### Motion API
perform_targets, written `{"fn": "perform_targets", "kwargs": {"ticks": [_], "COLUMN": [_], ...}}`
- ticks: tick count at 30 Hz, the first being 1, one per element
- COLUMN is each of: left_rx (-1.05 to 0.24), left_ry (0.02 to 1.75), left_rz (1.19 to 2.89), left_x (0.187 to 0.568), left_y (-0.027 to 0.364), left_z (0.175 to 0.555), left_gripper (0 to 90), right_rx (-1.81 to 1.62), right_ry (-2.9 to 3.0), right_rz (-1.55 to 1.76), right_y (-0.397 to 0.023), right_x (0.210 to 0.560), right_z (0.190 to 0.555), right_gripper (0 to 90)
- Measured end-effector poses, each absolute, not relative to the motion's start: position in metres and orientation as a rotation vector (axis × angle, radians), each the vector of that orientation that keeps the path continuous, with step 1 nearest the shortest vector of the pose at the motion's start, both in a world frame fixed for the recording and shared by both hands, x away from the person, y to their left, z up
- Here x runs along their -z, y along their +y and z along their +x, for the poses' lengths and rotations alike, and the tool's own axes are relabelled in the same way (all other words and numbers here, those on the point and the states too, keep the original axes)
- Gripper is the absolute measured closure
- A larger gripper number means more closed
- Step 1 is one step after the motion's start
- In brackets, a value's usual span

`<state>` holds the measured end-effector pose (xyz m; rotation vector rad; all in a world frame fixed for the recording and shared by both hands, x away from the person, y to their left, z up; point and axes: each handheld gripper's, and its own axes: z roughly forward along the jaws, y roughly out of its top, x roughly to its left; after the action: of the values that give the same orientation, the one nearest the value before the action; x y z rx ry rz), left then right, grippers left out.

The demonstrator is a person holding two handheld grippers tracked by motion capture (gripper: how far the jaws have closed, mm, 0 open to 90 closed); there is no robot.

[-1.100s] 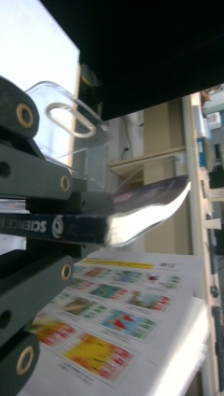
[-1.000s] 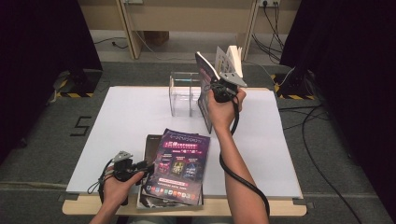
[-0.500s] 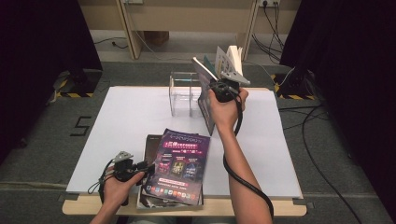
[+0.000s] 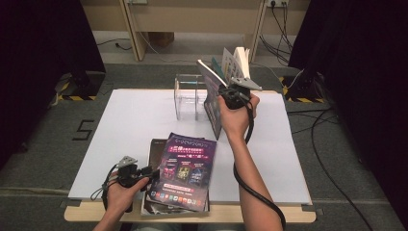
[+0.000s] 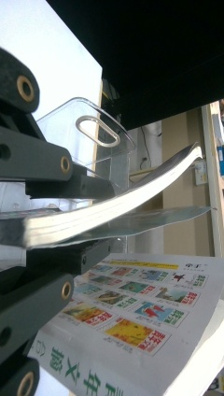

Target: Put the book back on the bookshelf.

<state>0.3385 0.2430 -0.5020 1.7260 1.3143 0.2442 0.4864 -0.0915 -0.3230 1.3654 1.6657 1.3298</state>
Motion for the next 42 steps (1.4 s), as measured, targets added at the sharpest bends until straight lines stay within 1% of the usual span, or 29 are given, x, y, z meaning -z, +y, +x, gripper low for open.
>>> {"fn": "perform_targets", "kwargs": {"ticks": [16,22,36,40,42], "left_rx": [-0.246,-0.246,-0.244,-0.245,-0.244], "left_ry": [1.314,1.314,1.313,1.312,1.312], "left_rz": [1.728,1.728,1.724,1.724,1.724], "left_x": [0.502,0.502,0.502,0.502,0.502], "left_y": [0.243,0.243,0.243,0.243,0.243], "left_z": [0.338,0.338,0.338,0.338,0.338], "left_gripper": [53.1,52.9,52.9,52.9,52.9], "right_rx": [-1.349,-1.355,-1.349,-1.340,-1.334], "right_ry": [1.676,1.683,1.704,1.716,1.721], "right_rz": [1.375,1.375,1.387,1.388,1.407], "right_y": [-0.103,-0.104,-0.099,-0.096,-0.095], "right_x": [0.327,0.333,0.344,0.348,0.350], "right_z": [0.472,0.467,0.470,0.474,0.476], "right_gripper": [73.3,70.8,70.0,72.5,77.3]}}
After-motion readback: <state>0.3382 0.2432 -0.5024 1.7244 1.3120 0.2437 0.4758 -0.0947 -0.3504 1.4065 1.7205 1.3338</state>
